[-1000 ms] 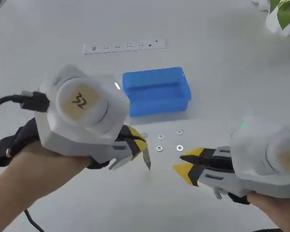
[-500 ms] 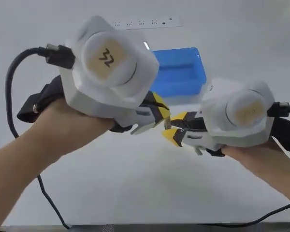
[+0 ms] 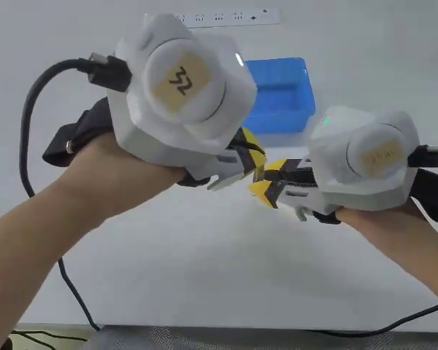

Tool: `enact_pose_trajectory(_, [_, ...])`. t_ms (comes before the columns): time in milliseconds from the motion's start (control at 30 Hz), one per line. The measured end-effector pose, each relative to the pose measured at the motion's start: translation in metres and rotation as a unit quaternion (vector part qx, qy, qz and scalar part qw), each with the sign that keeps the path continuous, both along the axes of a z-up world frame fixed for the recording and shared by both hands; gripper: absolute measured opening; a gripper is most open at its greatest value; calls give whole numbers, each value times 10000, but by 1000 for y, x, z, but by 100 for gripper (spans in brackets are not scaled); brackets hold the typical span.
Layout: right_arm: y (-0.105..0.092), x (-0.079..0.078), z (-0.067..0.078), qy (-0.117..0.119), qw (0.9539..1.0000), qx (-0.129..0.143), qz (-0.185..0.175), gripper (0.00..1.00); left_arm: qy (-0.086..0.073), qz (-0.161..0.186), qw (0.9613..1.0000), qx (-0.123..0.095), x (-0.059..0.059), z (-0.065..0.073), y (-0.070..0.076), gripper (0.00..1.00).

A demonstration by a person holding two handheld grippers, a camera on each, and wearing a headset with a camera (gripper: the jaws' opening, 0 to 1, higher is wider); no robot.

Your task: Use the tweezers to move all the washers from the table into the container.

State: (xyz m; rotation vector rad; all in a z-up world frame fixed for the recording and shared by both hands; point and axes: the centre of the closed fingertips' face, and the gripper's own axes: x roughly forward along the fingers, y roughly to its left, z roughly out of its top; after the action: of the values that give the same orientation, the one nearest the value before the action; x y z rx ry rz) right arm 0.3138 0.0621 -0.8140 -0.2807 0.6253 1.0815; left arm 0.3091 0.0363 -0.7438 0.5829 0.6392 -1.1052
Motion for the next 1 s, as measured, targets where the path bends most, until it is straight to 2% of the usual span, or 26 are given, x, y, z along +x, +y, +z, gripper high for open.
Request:
enact_pose_trajectory(200, [-2, 1, -6, 85, 10000, -30, -24, 8, 6, -64, 9999, 83, 0, -6, 0, 0])
enact_pose_trajectory(500, [-5, 0, -11, 135, 9999, -88, 12, 6, 173, -8, 9998, -99, 1, -5, -6, 0])
enact_pose_trajectory(600, [-6, -1, -11, 81, 9999, -146, 42, 6, 234, -6, 9996, -139, 0, -5, -6, 0])
enact_pose_trajectory(667, [-6, -1, -10, -66, 9996, -263, 69, 6, 259, -11, 9996, -135, 0, -5, -6, 0])
enact_pose_trajectory(700, [-7, 0, -9, -213, 9992, -320, 107, 5, 250, -24, 9996, -133, -1, -4, -5, 0])
enact_pose_trajectory(1000, [-4, 1, 1, -307, 9990, -300, 145, 5, 157, -135, 9997, -115, -3, 8, -4, 0])
